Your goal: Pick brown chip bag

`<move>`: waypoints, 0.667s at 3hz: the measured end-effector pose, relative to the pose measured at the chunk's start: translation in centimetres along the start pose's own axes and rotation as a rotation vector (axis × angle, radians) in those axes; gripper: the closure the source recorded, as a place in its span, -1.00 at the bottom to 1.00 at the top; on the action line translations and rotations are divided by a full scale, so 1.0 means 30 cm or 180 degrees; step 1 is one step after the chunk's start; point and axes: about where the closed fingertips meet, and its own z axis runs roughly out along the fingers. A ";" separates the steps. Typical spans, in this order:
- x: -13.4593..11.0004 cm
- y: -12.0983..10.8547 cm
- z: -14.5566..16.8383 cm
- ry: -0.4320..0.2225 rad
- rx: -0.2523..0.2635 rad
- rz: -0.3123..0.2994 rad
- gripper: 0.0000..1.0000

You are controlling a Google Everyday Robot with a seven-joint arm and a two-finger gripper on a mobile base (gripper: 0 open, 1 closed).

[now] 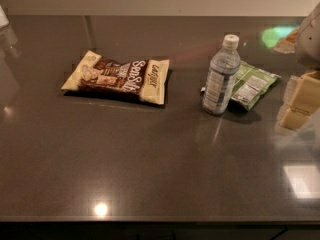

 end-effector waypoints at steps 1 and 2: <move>0.000 0.000 0.000 0.0000 0.0001 0.0000 -1.00; -0.045 -0.012 -0.029 -0.0159 0.0020 -0.0044 -1.00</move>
Offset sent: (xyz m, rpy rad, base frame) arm 0.0079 0.0229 0.0229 0.0975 -0.0256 0.0577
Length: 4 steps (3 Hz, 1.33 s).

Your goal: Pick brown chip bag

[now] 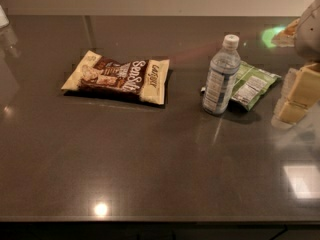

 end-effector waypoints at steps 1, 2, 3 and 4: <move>-0.085 -0.026 -0.011 -0.0209 0.0003 -0.0091 -1.00; -0.181 -0.065 0.017 -0.0390 -0.0005 -0.0141 -1.00; -0.275 -0.117 0.055 -0.0502 -0.0032 -0.0186 -1.00; -0.380 -0.158 0.094 -0.0581 -0.0065 -0.0285 -1.00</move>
Offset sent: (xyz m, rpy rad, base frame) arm 0.0521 0.0750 0.0137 0.1576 -0.0418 0.1044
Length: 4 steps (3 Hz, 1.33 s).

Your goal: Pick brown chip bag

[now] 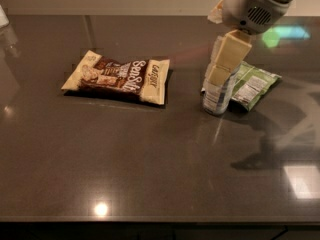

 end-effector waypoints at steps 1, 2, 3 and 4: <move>-0.075 -0.038 0.073 -0.0011 -0.0069 -0.0068 -1.00; -0.132 -0.059 0.161 0.0070 -0.0091 -0.0150 -1.00; -0.157 -0.073 0.266 0.0203 -0.0115 -0.0188 -1.00; -0.182 -0.073 0.415 0.0373 -0.0224 -0.0227 -1.00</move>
Offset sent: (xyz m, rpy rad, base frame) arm 0.0524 0.0759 -0.0447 -0.0829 0.0232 0.0653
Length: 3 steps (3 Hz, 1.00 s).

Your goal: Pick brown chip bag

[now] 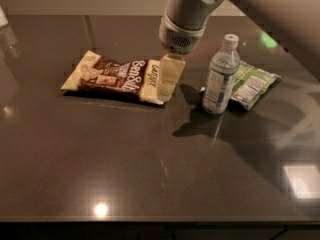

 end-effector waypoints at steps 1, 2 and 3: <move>-0.024 -0.009 0.095 0.0097 -0.0090 0.0009 -1.00; -0.052 -0.020 0.190 0.0200 -0.0125 0.0033 -1.00; -0.077 -0.030 0.262 0.0278 -0.0137 0.0081 -1.00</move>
Offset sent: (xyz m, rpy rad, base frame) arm 0.0335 0.0472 -0.0779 -0.0978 0.0641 -0.0359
